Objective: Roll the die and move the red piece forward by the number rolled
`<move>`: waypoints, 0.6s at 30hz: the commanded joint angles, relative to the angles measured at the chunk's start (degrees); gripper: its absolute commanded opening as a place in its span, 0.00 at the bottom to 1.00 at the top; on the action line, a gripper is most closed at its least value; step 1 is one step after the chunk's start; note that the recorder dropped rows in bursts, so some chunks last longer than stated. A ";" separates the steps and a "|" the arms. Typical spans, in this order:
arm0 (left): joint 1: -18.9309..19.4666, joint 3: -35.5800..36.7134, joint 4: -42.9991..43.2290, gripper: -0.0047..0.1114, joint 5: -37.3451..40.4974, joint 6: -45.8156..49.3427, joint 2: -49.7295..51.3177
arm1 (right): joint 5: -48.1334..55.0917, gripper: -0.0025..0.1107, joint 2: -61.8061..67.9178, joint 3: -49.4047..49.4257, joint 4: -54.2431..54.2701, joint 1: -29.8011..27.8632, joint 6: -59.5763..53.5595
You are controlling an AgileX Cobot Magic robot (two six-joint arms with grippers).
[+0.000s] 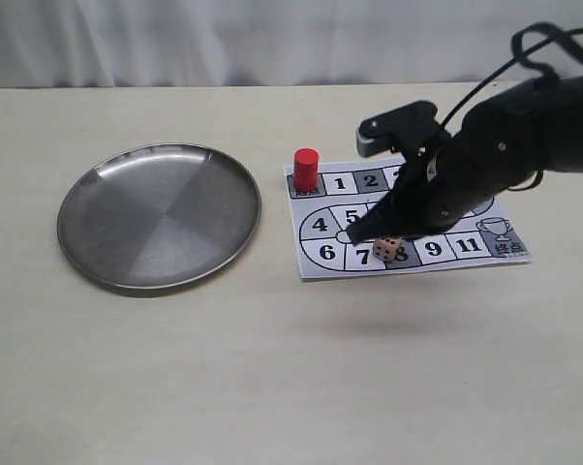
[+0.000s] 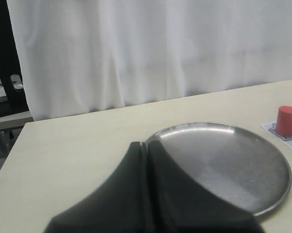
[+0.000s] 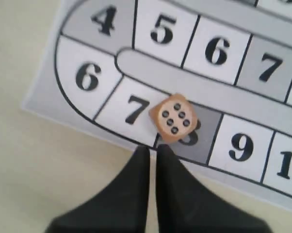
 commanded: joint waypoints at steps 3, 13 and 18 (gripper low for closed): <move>-0.48 0.10 -0.11 0.04 -0.55 -0.05 -0.06 | -1.36 0.12 -2.89 -6.64 2.58 -0.19 -0.41; -0.48 0.10 -0.11 0.04 -0.55 -0.05 -0.06 | -10.63 0.65 8.63 -17.27 2.46 1.90 -0.78; -0.48 0.10 -0.11 0.04 -0.55 -0.05 -0.06 | -10.53 0.69 16.53 -24.31 2.45 1.21 -0.78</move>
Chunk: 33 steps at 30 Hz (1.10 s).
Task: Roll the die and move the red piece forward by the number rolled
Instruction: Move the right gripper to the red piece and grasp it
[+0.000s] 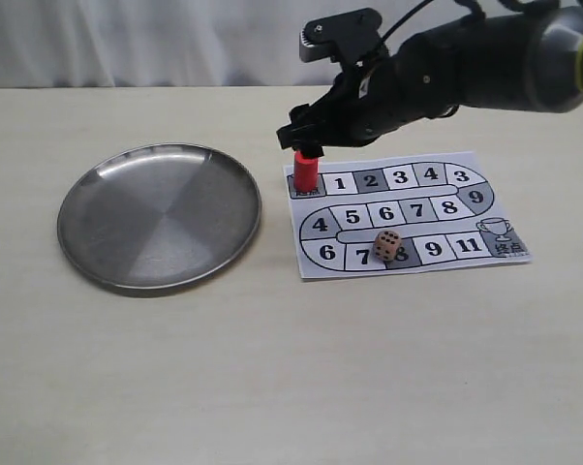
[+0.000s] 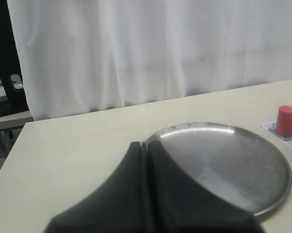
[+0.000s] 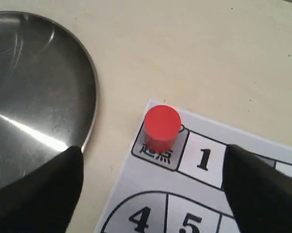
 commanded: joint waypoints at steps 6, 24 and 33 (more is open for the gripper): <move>-0.48 0.10 -0.11 0.04 -0.55 -0.05 -0.06 | -0.94 0.69 13.22 -11.57 -0.20 -0.83 -0.51; -0.48 0.10 -0.11 0.04 -0.55 -0.05 -0.06 | -5.47 0.19 21.39 -14.04 0.23 -2.02 -0.51; -0.48 0.10 -0.11 0.04 -0.55 -0.05 -0.06 | -3.14 0.06 21.33 -14.04 0.23 -2.02 -0.51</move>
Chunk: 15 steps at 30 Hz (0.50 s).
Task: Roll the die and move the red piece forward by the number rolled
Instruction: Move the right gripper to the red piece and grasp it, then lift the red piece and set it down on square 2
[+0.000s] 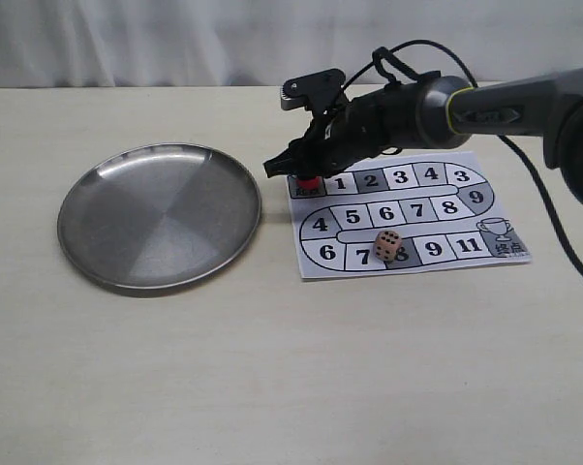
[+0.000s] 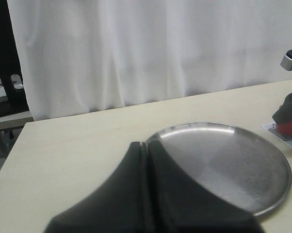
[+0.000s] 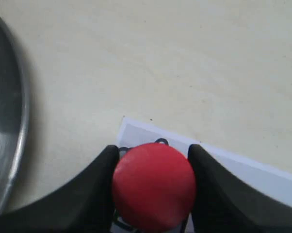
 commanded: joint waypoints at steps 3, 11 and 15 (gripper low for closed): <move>-0.48 0.10 -0.11 0.04 -0.55 -0.05 -0.06 | 3.02 0.06 -1.86 -0.27 -0.33 -0.06 -0.40; -0.48 0.10 -0.11 0.04 -0.55 -0.05 -0.06 | 5.03 0.06 -14.60 -0.27 -6.67 -0.57 -0.40; -0.48 0.10 -0.11 0.04 -0.55 -0.05 -0.06 | 5.99 0.06 -18.11 -0.17 -6.66 -1.98 -0.40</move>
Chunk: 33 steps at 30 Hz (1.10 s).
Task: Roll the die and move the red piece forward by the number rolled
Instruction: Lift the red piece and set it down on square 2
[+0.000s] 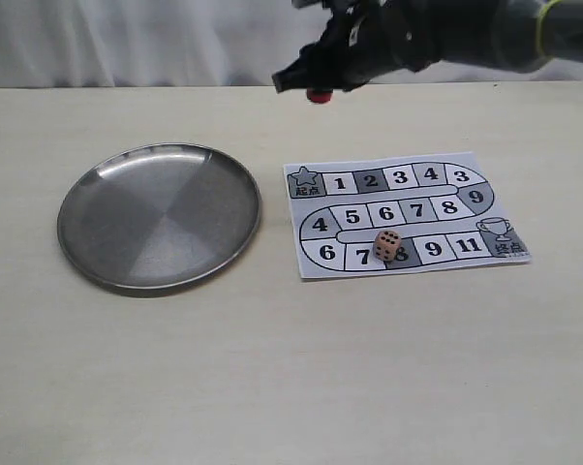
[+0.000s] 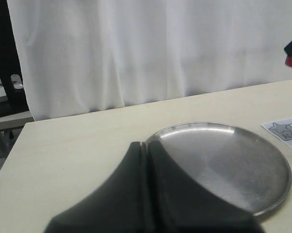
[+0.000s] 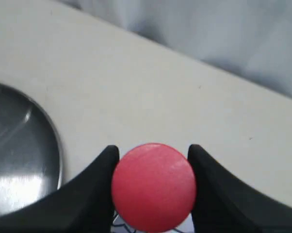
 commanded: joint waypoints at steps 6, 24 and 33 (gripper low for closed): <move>-0.48 0.10 -0.11 0.04 -0.55 -0.05 -0.06 | 3.80 0.06 0.53 1.47 -0.19 -3.68 -0.40; -0.48 0.10 -0.11 0.04 -0.55 -0.05 -0.06 | 2.33 0.06 12.99 2.85 4.17 -3.13 -0.40; -0.48 0.10 -0.11 0.04 -0.55 -0.05 -0.06 | 4.30 0.06 5.64 2.20 2.55 -3.26 -0.40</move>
